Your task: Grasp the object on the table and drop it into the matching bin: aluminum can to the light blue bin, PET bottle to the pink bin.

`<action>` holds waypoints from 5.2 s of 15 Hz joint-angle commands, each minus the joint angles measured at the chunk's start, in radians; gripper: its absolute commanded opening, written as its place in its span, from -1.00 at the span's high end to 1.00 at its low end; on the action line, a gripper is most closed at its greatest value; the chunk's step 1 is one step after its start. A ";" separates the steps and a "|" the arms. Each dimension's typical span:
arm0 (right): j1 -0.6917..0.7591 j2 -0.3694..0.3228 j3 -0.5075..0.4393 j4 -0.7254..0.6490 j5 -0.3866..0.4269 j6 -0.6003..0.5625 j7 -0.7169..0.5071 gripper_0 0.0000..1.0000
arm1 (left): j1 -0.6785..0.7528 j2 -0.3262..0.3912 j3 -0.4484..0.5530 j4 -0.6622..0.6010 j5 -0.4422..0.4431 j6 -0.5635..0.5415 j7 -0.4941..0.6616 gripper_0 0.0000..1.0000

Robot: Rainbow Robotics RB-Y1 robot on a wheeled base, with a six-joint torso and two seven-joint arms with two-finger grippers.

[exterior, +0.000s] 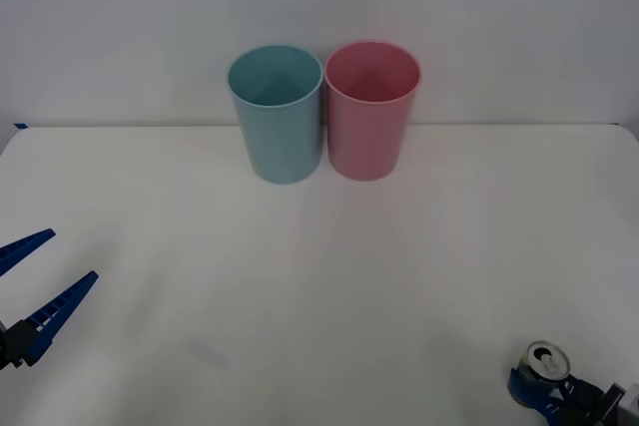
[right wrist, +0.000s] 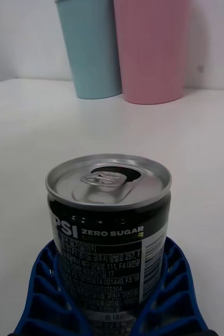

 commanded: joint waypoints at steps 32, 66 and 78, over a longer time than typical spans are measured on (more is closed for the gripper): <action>-0.257 -0.226 0.296 -0.839 0.056 0.644 -0.877 1.00 | 0.000 0.000 0.000 0.000 0.000 0.000 0.000 -1.00; -1.344 0.134 0.743 0.186 0.234 1.176 -0.871 0.91 | 0.000 0.000 0.000 0.000 0.000 0.000 0.000 -1.00; -1.332 0.119 0.754 0.172 0.219 1.170 -0.865 -1.00 | 0.000 0.000 0.000 0.000 0.000 0.000 0.000 -1.00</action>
